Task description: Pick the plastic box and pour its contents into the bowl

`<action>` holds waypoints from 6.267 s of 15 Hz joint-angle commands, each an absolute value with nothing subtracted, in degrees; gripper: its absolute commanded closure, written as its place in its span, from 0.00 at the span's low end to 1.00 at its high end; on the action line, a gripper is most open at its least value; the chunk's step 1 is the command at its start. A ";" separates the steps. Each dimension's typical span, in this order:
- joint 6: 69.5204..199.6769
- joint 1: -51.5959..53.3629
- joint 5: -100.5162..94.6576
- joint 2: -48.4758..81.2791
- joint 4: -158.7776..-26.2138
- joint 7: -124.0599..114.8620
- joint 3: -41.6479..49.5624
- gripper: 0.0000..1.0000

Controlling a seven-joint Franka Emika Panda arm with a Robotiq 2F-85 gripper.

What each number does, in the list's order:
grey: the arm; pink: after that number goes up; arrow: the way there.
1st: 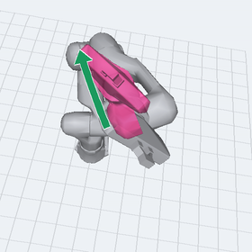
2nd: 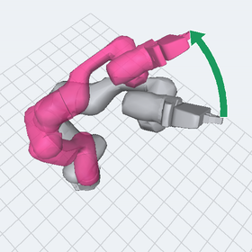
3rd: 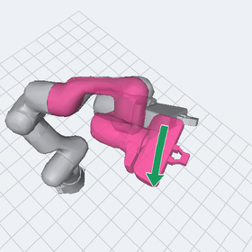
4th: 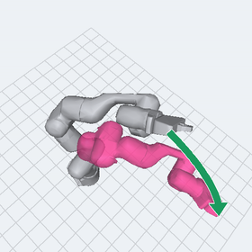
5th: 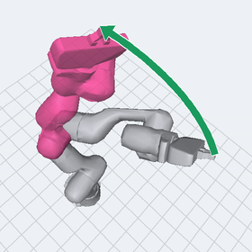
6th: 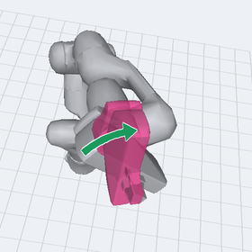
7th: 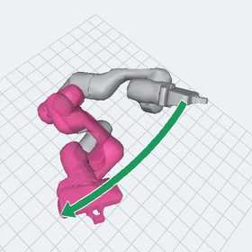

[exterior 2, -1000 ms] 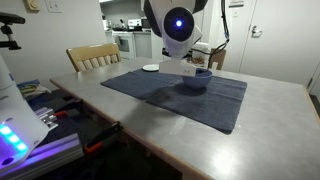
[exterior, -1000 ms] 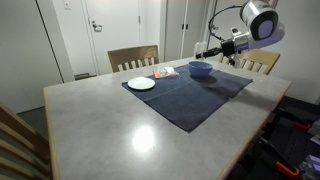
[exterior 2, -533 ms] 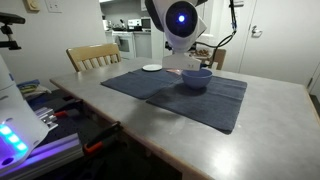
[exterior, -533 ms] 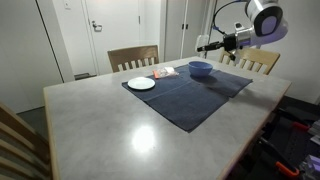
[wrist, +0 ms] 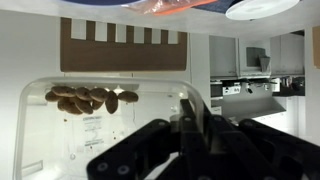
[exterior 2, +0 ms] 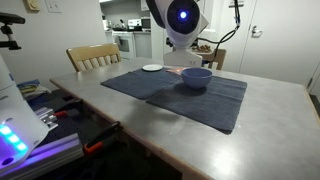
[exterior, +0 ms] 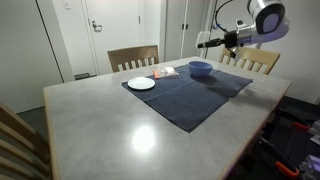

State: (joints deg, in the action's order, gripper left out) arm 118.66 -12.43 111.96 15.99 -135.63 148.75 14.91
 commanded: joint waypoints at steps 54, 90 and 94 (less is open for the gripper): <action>86.10 -22.79 87.55 18.01 -131.67 126.77 20.23 0.98; 110.48 -6.75 58.70 18.25 -118.16 81.42 13.31 0.98; 116.82 -3.40 49.86 15.51 -118.70 64.37 9.61 0.98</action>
State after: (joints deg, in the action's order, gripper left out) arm 111.79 -5.12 54.68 18.69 -116.50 73.80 12.03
